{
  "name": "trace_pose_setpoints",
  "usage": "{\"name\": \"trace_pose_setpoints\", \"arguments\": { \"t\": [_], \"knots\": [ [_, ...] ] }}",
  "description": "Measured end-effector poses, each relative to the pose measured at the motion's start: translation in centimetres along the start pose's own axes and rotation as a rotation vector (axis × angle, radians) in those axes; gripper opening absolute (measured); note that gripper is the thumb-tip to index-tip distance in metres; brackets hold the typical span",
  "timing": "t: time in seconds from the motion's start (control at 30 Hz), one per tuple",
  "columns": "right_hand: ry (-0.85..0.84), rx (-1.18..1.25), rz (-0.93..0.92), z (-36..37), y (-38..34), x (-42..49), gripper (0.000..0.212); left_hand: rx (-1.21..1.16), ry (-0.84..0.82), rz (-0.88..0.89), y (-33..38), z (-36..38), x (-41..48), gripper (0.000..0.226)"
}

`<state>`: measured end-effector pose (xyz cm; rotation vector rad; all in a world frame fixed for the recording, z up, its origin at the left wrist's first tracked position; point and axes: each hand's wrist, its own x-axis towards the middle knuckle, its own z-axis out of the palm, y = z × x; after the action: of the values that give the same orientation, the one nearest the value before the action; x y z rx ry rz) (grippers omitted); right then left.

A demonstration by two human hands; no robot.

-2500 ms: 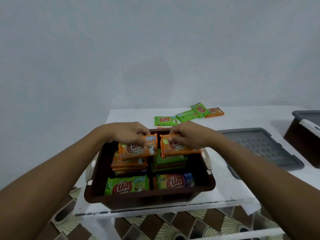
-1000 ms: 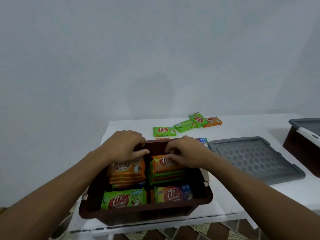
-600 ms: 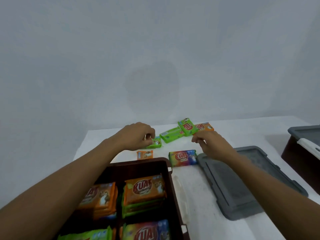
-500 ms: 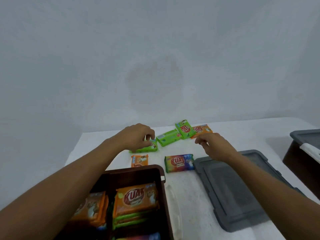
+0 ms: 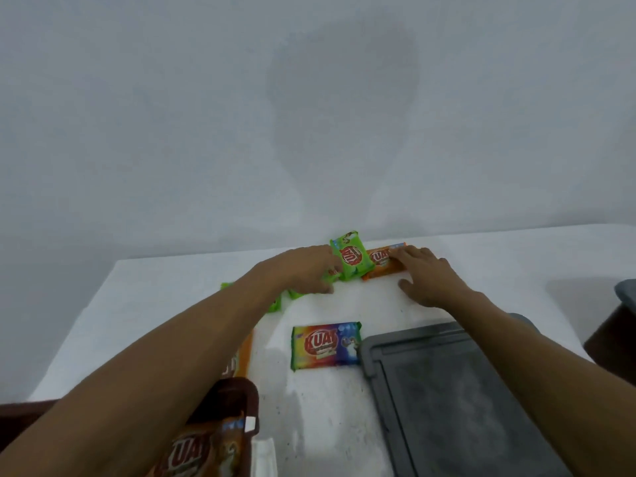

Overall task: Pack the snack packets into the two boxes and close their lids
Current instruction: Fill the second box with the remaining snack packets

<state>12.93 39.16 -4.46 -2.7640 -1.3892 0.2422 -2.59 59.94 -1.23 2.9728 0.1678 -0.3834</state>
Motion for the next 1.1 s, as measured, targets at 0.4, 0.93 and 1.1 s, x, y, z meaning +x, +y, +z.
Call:
{"name": "trace_pose_setpoints", "arguments": {
  "t": [0.4,0.93,1.1],
  "knots": [
    [0.056,0.157,0.132,-0.1,-4.7,4.8,0.075,-0.168,-0.310,0.039,1.7,-0.1,-1.7,0.053],
    [-0.147,1.161,0.358,-1.9,-4.4,0.4,0.032,-0.003,-0.333,0.062,3.6,1.4,-3.7,0.062],
    [-0.164,1.290,0.356,-3.1,-5.2,-2.3,0.032,-0.060,-0.180,0.081,3.0,0.4,-5.1,0.056]
  ]
}}
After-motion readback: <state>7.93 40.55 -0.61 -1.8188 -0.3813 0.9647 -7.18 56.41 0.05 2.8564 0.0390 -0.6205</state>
